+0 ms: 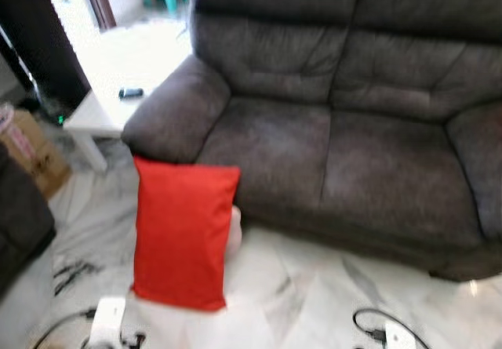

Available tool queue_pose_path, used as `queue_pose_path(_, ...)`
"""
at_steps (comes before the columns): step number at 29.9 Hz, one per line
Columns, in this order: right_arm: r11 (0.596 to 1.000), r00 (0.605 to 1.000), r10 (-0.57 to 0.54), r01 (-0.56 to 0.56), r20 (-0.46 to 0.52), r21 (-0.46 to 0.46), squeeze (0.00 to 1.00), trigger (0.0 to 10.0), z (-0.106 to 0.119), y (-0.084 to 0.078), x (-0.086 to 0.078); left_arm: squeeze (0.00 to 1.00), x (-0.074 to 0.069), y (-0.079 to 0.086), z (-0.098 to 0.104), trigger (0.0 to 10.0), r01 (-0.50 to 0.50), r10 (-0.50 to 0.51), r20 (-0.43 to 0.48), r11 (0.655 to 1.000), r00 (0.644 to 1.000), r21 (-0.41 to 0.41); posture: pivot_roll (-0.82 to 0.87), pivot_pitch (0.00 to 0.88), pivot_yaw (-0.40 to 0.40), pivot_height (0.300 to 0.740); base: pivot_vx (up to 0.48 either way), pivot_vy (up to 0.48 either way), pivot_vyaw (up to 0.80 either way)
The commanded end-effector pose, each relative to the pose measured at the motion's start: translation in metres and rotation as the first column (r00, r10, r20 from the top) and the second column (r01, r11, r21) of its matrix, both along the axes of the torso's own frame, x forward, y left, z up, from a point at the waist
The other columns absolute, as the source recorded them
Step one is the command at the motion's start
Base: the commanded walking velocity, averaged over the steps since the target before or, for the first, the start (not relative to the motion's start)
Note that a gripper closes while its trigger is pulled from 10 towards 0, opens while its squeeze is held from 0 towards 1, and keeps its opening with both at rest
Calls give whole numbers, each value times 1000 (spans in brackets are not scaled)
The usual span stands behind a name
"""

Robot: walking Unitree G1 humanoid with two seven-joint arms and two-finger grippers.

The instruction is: Move the pillow to the sofa from floor

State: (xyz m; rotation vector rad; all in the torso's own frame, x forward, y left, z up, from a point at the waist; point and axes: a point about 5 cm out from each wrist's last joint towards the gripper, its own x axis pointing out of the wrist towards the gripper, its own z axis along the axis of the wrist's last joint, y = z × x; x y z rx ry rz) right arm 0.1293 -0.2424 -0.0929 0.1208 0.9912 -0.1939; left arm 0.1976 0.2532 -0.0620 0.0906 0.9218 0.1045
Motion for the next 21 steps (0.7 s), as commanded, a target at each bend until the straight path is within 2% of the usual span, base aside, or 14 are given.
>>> queue_pose_path(1, 1000, 1000, 5, -5, 1, 1, 0, 10000, 0, 2, 2, 0, -6, 5, -2, 10000, -16, 16, -21, 1000, 1000, 5, 72, 100, -16, 740, 262, 0, 0)
queue_pose_path(16, 1000, 1000, 17, -17, 3, -7, 0, 10000, 0, 2, 3, 0, -6, 5, -2, 10000, -15, 15, -22, 1000, 1000, 4, 71, 100, -18, 740, 266, 0, 0)
queue_pose_path(21, 1000, 1000, 28, -28, 4, -8, 0, 10000, 1, 2, 4, 0, -6, 5, -2, 10000, -15, 15, -22, 1000, 1000, 9, 72, 101, -19, 740, 105, 0, 553)
